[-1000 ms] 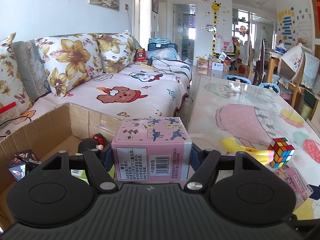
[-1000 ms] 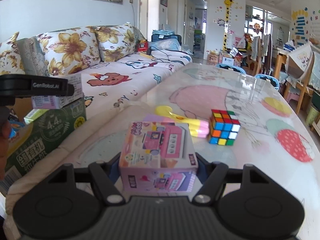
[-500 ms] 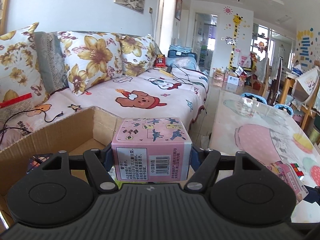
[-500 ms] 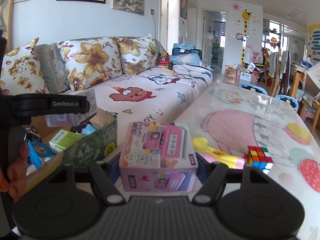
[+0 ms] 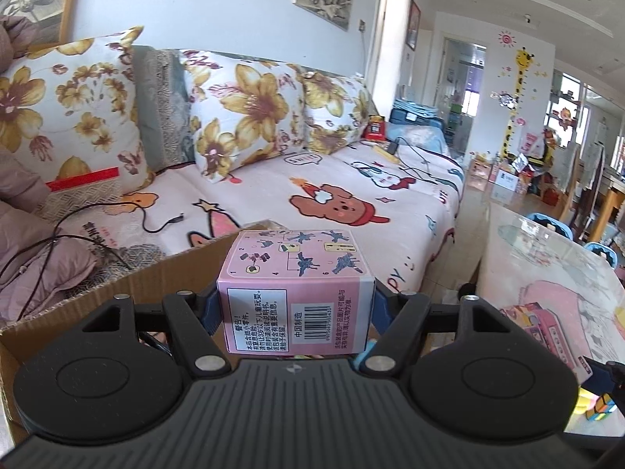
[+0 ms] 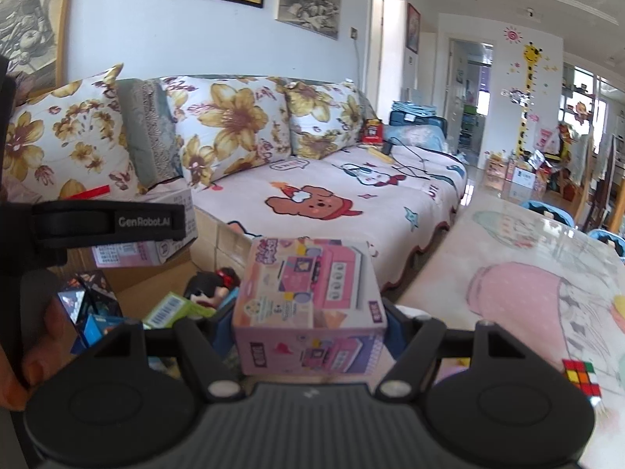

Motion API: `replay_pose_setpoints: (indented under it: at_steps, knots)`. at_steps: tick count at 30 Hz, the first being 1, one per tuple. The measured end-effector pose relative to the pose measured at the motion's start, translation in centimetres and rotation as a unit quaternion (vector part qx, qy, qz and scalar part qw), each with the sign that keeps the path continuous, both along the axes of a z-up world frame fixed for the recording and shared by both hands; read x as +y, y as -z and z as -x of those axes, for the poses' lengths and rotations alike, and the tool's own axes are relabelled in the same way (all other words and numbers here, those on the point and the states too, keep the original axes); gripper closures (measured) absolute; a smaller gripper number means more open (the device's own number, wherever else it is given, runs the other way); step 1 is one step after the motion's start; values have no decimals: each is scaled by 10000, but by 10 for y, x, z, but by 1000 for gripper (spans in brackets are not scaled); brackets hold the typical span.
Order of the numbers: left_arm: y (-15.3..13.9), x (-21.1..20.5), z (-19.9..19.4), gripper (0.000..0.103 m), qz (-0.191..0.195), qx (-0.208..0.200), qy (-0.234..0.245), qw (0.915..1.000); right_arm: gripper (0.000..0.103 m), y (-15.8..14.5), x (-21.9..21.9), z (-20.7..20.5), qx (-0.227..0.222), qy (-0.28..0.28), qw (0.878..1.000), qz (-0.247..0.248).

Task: Organize rigid objects
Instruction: 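Lower both pink boxes into the cardboard box and open both tools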

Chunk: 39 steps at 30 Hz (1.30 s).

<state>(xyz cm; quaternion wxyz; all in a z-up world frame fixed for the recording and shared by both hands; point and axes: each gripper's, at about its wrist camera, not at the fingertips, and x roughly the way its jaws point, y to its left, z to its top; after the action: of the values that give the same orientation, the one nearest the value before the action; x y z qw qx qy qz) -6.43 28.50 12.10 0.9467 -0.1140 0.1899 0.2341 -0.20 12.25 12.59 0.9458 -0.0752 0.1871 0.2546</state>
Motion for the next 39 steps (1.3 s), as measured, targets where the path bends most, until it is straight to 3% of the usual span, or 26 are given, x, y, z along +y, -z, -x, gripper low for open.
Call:
replay_pose_setpoints:
  at_steps: [9,20,22,24,25,27,30,39]
  knots:
    - [-1,18,4,16,237,39,-502,9984,32,-1,46,-16,-165,-487,9984,219]
    - [-5,20,10,16,397,53,-717,9966,31,4,91,-35,-235,-1020,9936,414]
    - [-3,22,7,16,441,109,-760,9961,29,9,100,-36,-214,-1285,9901,522]
    - [-3,23,6,14,481,138,-788,9956,12,13,107,-33,-263,-1419,9871,686]
    - [-3,23,6,14,480,141,-802,9955,10,15,109,-28,-346,-1458,9855,802]
    - [-4,24,6,11,454,149,-860,9952,10,17,109,-22,-455,-1367,9848,967]
    - [-5,23,7,3,473,118,-851,9952,10,15,94,-18,-339,-1262,9879,839]
    - [-3,11,0,3,240,247,-542,9979,4,10,40,0,-231,-532,9975,396]
